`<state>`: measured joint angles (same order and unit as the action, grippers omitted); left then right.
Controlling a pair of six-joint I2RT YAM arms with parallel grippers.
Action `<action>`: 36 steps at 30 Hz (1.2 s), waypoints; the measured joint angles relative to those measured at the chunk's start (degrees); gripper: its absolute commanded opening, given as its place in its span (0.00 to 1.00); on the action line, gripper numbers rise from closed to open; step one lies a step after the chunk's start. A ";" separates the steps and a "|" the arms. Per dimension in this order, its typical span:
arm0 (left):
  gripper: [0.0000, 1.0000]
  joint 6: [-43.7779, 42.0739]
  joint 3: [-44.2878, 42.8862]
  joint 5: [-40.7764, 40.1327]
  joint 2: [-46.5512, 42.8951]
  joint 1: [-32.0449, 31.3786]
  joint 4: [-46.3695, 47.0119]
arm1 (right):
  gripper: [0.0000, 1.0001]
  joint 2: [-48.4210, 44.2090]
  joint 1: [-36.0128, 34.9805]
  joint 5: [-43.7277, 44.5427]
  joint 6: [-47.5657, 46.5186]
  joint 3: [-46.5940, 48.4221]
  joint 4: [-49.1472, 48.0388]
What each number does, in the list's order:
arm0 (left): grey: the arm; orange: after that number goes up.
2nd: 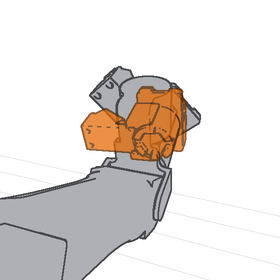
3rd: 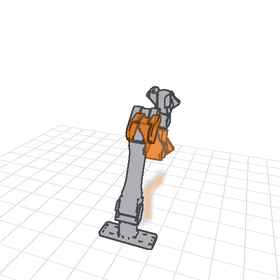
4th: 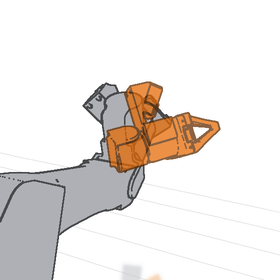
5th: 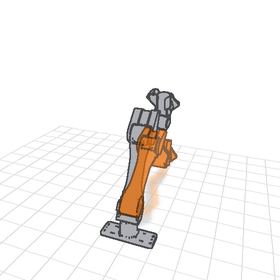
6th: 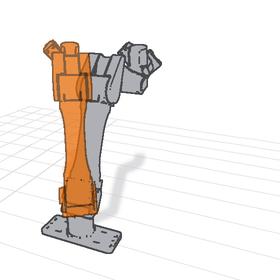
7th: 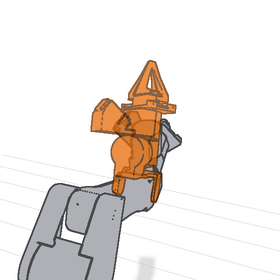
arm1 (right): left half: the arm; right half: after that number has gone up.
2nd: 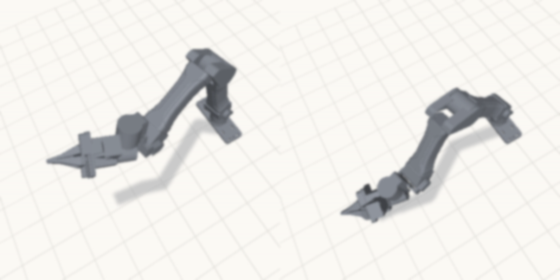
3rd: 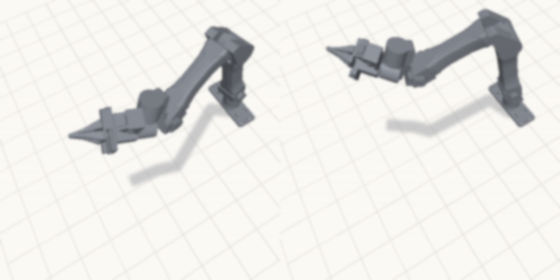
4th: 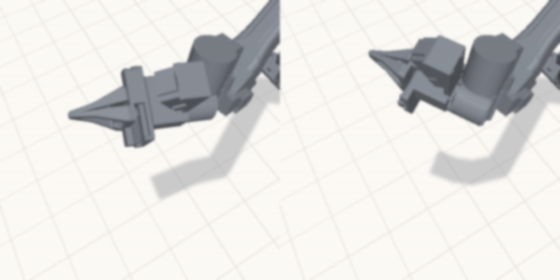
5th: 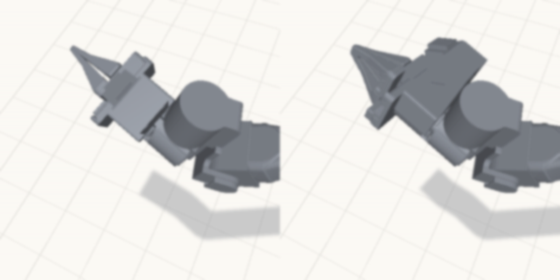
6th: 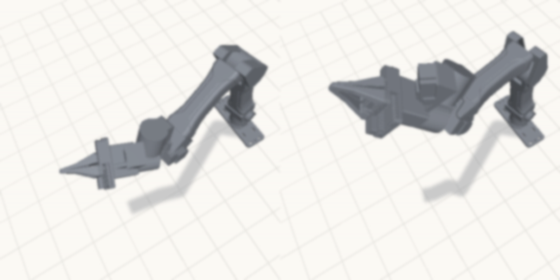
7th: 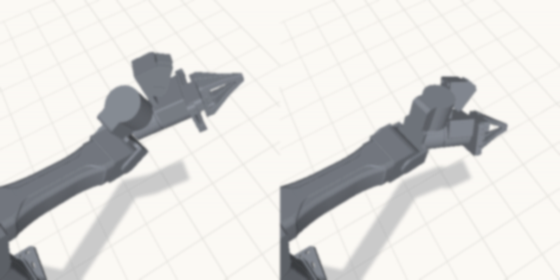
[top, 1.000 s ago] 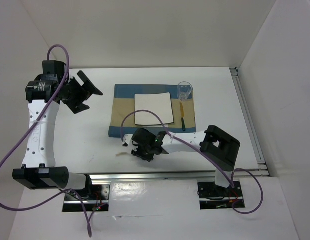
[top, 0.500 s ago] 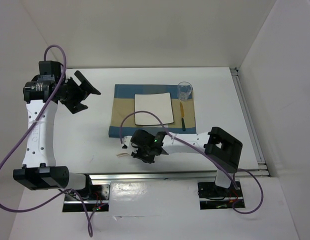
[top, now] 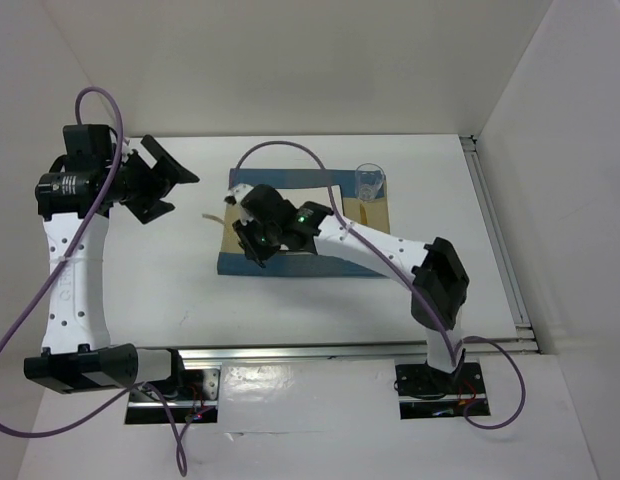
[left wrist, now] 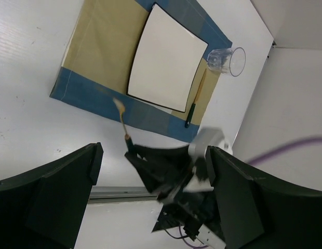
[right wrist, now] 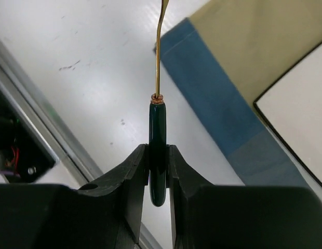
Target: Set the dinner table for one person
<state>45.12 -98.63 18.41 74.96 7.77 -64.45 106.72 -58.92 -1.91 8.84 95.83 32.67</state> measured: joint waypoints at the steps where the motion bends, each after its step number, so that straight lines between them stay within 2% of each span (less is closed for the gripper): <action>1: 1.00 0.02 0.00 0.02 -0.07 0.04 0.13 | 0.00 1.20 1.40 -0.33 1.49 1.05 0.26; 7: 1.00 0.09 0.04 0.35 -0.17 0.04 0.22 | 0.00 9.68 9.14 -1.25 9.92 7.85 0.85; 12: 1.00 0.11 1.29 0.96 -0.98 0.04 0.59 | 0.00 14.75 12.46 0.35 16.74 12.85 0.61; 24: 1.00 0.13 2.03 0.96 -2.49 0.09 0.50 | 0.00 24.11 11.39 7.74 31.41 17.84 -5.38; 29: 1.00 0.13 2.43 0.96 -2.86 0.09 0.35 | 0.00 28.39 9.55 13.88 33.42 19.17 -7.08; 36: 1.00 0.11 3.43 0.79 -3.82 0.04 -0.37 | 0.00 31.69 7.91 15.50 35.23 21.14 -7.56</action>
<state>45.23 -95.20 19.20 71.13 7.81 -64.82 138.41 -51.00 13.58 44.07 116.97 25.10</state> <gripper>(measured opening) 1.000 0.277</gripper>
